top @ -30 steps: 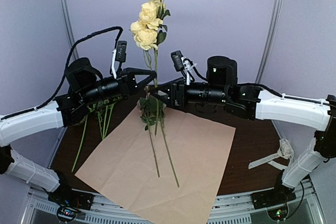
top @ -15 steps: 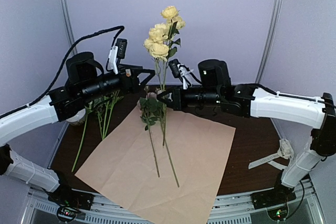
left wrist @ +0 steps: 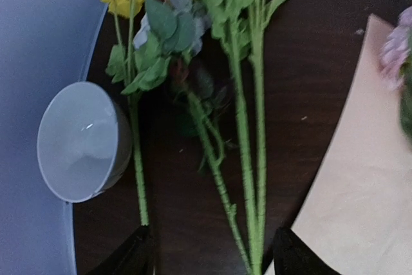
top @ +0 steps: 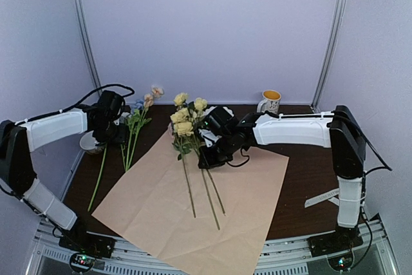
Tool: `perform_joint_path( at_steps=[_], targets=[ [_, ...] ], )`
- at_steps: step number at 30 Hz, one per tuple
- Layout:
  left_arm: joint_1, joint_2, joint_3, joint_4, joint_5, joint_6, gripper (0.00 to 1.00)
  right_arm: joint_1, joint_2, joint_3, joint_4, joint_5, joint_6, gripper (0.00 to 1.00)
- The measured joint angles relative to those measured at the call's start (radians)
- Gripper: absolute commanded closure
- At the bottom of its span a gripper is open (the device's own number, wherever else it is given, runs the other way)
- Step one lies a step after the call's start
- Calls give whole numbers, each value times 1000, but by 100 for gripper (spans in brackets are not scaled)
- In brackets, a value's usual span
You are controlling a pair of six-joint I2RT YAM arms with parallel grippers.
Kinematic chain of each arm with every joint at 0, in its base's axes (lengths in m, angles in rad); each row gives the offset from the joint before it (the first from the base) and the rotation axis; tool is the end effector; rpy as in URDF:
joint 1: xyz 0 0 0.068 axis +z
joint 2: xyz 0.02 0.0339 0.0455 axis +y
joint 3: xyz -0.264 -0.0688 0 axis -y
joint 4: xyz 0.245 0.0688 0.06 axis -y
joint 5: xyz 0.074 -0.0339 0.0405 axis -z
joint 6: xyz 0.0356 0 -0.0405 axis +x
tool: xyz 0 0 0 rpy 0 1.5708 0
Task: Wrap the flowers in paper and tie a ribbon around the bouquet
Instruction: Place the fake flower on the flattened wrapping paper, then pick up the fake flower from the corner of the board.
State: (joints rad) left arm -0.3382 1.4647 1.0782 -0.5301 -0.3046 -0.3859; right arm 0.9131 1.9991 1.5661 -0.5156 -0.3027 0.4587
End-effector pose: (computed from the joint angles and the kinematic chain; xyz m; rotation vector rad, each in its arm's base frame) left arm 0.2934 -0.0919 0.2536 -0.1842 2.4233 0.0567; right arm 0.2607 0.3548 0.2176 -0.7410 2.6143 0.8730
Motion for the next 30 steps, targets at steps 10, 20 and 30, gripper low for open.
perform_joint_path(
  at_steps=[10,20,30],
  targets=[
    [101,298,101,-262,-171,91,44,-22,44,47,-65,43,19,63],
    [210,459,206,-354,-111,142,45,-23,16,25,-72,77,12,63],
    [265,519,278,-413,139,220,56,-23,-6,24,-73,91,-1,63]
  ],
)
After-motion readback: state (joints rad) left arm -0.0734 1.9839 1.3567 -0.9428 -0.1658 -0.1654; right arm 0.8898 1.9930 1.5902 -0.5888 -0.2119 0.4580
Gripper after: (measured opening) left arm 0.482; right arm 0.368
